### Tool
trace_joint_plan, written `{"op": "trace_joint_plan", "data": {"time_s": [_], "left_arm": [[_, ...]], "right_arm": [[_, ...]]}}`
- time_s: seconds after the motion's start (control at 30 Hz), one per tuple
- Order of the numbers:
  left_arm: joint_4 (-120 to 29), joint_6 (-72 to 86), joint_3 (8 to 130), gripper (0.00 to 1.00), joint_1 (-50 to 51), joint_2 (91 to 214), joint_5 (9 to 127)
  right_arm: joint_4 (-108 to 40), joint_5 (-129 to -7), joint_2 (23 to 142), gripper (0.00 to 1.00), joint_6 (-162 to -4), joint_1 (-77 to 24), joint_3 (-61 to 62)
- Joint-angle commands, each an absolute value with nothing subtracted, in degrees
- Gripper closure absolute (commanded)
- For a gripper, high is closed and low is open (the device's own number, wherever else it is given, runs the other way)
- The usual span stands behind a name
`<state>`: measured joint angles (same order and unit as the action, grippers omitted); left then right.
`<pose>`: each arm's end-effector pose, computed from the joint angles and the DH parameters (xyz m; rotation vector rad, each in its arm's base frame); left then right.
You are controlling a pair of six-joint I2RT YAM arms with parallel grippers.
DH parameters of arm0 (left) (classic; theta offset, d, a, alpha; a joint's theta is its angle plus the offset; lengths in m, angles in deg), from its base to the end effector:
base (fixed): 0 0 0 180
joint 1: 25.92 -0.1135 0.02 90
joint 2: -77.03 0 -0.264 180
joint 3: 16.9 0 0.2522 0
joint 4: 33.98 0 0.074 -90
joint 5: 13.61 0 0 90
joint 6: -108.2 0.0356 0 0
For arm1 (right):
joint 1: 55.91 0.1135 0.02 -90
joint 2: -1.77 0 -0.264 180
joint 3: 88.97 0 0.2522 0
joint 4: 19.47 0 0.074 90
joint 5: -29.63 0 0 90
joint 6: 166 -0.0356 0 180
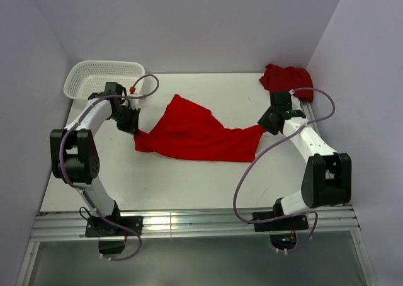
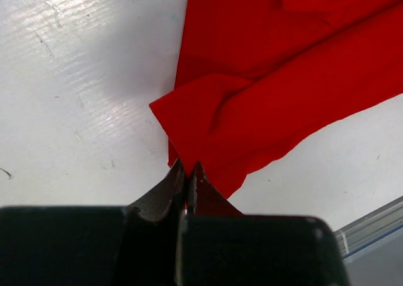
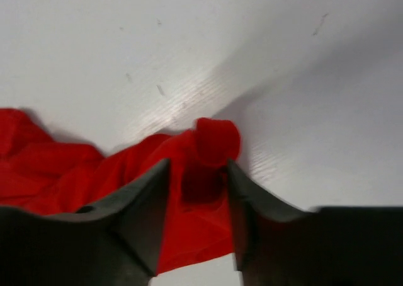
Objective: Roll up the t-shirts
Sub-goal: Flatten the tshirt
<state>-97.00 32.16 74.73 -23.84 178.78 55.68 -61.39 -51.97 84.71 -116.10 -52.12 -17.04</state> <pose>0.3525 -0.0254 0.2250 0.4620 2.7396 -0.4622 0.3006 0.0147 0.2402 0.8325 2.3425 0.1421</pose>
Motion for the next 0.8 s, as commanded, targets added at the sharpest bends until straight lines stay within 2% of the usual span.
{"op": "trace_joint_plan", "data": {"time_s": [0.0, 0.07, 0.17, 0.4, 0.67, 0.77], "left_arm": [[-94.9, 33.6, 73.9, 1.00, -23.1, 178.4, 55.0], [-94.8, 33.8, 73.5, 1.00, -22.9, 178.5, 54.9], [-94.5, 33.8, 73.2, 1.00, -22.8, 178.7, 54.9], [-94.2, 34.2, 72.5, 1.00, -22.7, 178.7, 55.0], [-94.0, 34.4, 71.9, 1.00, -22.7, 178.5, 54.9], [-94.1, 34.5, 71.9, 1.00, -22.7, 178.5, 55.2]], "right_arm": [[-57.3, -53.9, 81.0, 0.46, -116.3, -52.2, -18.6], [-56.6, -53.9, 79.0, 0.37, -116.7, -52.2, -21.6], [-54.5, -54.8, 74.8, 0.36, -118.4, -52.0, -27.6], [-49.3, -54.5, 68.6, 0.35, -122.1, -49.0, -37.8], [-44.4, -55.9, 73.3, 0.36, -122.7, -48.0, -41.2], [-42.6, -56.6, 75.8, 0.41, -122.8, -48.0, -41.1]]}}
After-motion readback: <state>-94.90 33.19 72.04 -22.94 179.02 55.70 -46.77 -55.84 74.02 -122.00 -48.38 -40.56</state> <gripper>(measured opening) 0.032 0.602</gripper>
